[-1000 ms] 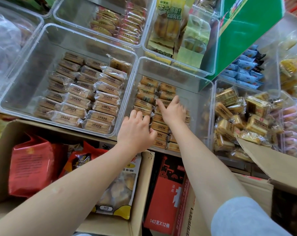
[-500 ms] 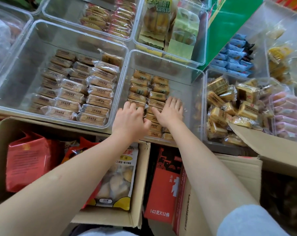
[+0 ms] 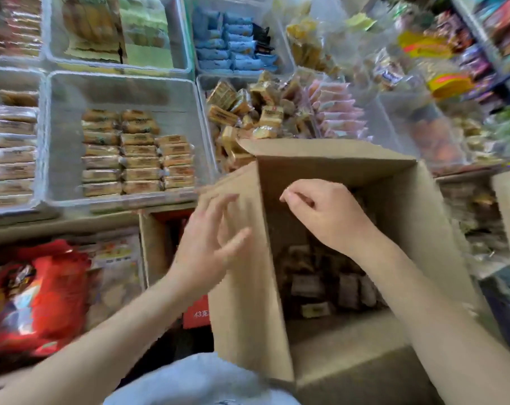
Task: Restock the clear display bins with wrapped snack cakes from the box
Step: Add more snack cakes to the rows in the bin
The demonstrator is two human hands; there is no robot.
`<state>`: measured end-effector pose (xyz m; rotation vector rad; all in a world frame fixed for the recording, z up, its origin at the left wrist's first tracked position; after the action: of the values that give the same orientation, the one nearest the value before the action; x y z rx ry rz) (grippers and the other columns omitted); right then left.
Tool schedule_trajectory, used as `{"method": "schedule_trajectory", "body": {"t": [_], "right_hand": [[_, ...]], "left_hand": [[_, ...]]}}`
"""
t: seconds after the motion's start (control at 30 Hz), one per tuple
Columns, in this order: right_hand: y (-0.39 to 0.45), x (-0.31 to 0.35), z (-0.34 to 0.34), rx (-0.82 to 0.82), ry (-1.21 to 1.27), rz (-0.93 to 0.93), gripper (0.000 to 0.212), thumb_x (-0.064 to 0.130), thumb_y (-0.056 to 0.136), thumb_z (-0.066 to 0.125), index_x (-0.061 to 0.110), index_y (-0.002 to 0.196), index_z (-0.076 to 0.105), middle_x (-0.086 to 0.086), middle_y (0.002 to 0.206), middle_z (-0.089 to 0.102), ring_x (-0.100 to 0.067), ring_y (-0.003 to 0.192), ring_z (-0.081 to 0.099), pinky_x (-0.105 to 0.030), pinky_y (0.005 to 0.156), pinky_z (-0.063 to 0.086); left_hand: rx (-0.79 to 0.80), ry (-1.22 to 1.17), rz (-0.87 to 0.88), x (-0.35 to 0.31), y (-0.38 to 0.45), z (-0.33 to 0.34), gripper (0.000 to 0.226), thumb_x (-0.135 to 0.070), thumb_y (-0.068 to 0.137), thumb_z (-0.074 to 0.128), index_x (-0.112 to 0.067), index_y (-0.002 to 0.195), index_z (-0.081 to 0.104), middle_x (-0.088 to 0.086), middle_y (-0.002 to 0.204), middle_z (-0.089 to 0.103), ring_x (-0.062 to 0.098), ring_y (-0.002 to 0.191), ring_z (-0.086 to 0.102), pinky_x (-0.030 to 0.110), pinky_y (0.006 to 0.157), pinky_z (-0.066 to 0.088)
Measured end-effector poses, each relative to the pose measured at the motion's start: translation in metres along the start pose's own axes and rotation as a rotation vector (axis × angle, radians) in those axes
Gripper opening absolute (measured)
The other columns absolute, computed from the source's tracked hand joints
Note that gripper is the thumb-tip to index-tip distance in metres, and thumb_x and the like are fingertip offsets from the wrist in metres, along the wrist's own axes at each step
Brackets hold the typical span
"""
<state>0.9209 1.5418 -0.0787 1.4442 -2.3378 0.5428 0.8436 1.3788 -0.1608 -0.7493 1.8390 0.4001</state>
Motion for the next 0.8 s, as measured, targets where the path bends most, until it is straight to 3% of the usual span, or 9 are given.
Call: {"method": "schedule_trajectory", "body": {"t": [0.07,0.13,0.23,0.37,0.47,0.57,0.63,0.7,0.8], "right_hand": [[-0.019,-0.043,0.02,0.131,-0.042,0.092,0.023,0.028,0.103,0.05,0.019,0.102,0.071,0.006,0.097,0.07,-0.009,0.089,0.062,-0.031,0.081,0.053],[-0.03,-0.078,0.049,0.275,-0.131,0.14,0.025,0.031,0.102,0.051,0.018,0.108,0.071,0.003,0.104,0.07,-0.014,0.093,0.063,-0.036,0.083,0.054],[-0.03,-0.113,0.093,0.468,-0.236,0.167,0.025,0.033,0.099,0.056,0.02,0.117,0.068,-0.001,0.109,0.067,-0.021,0.097,0.063,-0.033,0.079,0.053],[-0.032,-0.151,0.157,0.785,-0.556,0.136,0.027,0.027,0.097,0.06,0.015,0.12,0.066,-0.003,0.113,0.066,-0.023,0.093,0.063,-0.03,0.068,0.049],[-0.054,-0.176,0.199,0.932,-0.788,0.017,0.05,0.022,0.097,0.059,0.013,0.145,0.046,-0.008,0.134,0.058,-0.029,0.115,0.061,-0.038,0.083,0.054],[-0.078,-0.179,0.219,0.931,-0.842,-0.121,0.071,0.009,0.097,0.057,0.012,0.157,0.02,-0.015,0.15,0.044,-0.034,0.129,0.052,-0.042,0.097,0.049],[-0.082,-0.179,0.219,0.928,-0.785,-0.121,0.075,0.01,0.094,0.063,0.012,0.156,0.021,-0.015,0.148,0.045,-0.034,0.129,0.051,-0.04,0.097,0.048],[-0.075,-0.18,0.206,0.963,-0.587,0.027,0.075,0.02,0.088,0.072,0.014,0.151,0.032,-0.013,0.141,0.053,-0.03,0.121,0.057,-0.037,0.092,0.051],[-0.057,-0.168,0.172,0.925,0.118,0.421,0.038,0.03,0.092,0.066,0.015,0.126,0.057,-0.01,0.122,0.065,-0.021,0.098,0.065,-0.03,0.077,0.056]], "left_hand": [[0.108,-0.077,-0.021,-0.02,-0.024,0.05,0.087,-0.055,0.086,0.065,-0.043,0.156,0.014,-0.02,0.163,0.013,-0.004,0.149,0.008,0.026,0.12,0.013],[0.083,-0.139,-0.05,-0.021,-0.029,0.07,0.095,-0.044,0.09,0.068,-0.047,0.157,0.0,-0.029,0.163,0.001,-0.005,0.151,0.003,0.036,0.124,0.014],[0.018,-0.243,-0.082,-0.016,-0.029,0.069,0.089,-0.033,0.087,0.059,-0.051,0.156,0.006,-0.027,0.162,0.013,0.005,0.151,0.019,0.054,0.12,0.029],[0.008,-0.228,-0.077,-0.016,-0.032,0.069,0.087,-0.028,0.087,0.054,-0.047,0.158,0.007,-0.026,0.163,0.014,0.002,0.15,0.019,0.052,0.121,0.028],[-0.023,-0.27,-0.089,-0.017,-0.033,0.073,0.087,-0.021,0.087,0.052,-0.042,0.16,0.009,-0.025,0.164,0.014,0.0,0.151,0.017,0.051,0.123,0.025],[-0.045,-0.297,-0.101,-0.015,-0.034,0.076,0.086,-0.021,0.087,0.051,-0.041,0.16,0.01,-0.025,0.164,0.015,0.002,0.151,0.016,0.052,0.123,0.024],[-0.05,-0.298,-0.108,-0.013,-0.033,0.076,0.086,-0.022,0.087,0.051,-0.043,0.159,0.01,-0.025,0.164,0.016,0.004,0.151,0.018,0.054,0.122,0.025],[-0.049,-0.294,-0.115,-0.012,-0.033,0.076,0.086,-0.024,0.087,0.051,-0.044,0.159,0.01,-0.024,0.164,0.017,0.004,0.151,0.019,0.054,0.122,0.026],[-0.05,-0.294,-0.111,-0.012,-0.033,0.074,0.086,-0.027,0.086,0.052,-0.046,0.158,0.01,-0.024,0.163,0.018,0.003,0.15,0.021,0.054,0.121,0.026]]}}
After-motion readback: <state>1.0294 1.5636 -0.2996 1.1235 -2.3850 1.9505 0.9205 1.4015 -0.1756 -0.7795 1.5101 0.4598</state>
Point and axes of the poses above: each hand's wrist, its own y-axis towards the middle knuckle, its own z-axis out of the palm, x = y × z, the point moved 9 cm from there along y, towards the middle knuckle
